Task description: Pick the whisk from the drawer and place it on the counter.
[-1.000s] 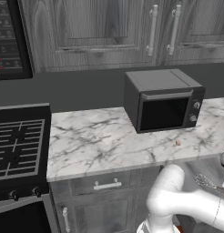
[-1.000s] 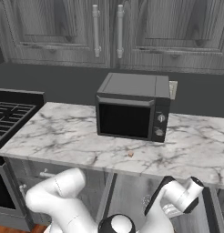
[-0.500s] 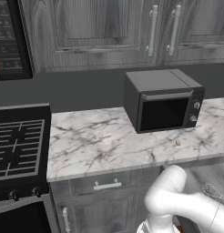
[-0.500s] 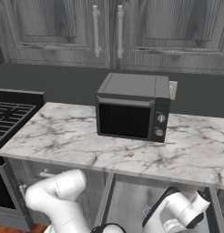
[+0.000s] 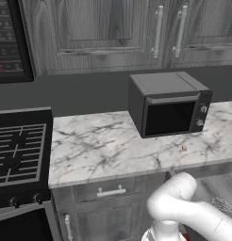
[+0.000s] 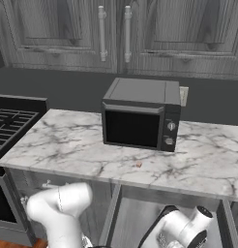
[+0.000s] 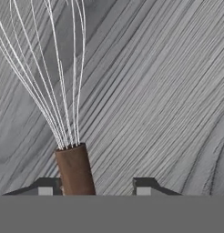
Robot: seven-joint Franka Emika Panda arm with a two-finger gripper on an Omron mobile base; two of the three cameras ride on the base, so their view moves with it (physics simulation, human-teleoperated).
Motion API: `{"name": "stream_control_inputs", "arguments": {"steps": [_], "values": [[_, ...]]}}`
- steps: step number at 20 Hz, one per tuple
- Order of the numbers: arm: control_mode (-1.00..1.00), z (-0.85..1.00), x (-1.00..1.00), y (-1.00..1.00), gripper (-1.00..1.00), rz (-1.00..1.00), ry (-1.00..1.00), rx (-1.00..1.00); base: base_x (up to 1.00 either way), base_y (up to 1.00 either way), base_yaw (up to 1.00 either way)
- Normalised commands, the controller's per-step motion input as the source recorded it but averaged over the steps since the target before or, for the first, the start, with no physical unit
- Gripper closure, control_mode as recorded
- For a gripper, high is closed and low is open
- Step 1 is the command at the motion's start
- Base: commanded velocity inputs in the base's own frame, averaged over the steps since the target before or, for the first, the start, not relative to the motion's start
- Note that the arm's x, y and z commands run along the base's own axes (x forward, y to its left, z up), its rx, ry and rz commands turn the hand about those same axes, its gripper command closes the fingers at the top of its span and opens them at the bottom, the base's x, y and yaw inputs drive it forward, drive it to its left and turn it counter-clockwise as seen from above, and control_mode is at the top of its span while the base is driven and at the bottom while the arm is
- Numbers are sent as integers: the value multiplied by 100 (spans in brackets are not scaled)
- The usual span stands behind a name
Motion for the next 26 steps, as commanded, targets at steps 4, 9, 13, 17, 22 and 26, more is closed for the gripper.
{"name": "stream_control_inputs", "arguments": {"steps": [4,9,13,17,22,26], "values": [[-100,-100,-53,100,100,0,14,-23,0,0,0],[-100,-100,-80,100,100,0,8,-17,0,0,0],[-100,-83,-81,91,100,0,-5,5,0,0,0],[-100,93,3,21,100,1,-30,15,0,0,0],[-100,100,18,7,100,9,-33,9,0,0,0],[-100,100,36,0,100,18,-29,4,0,0,0]]}}
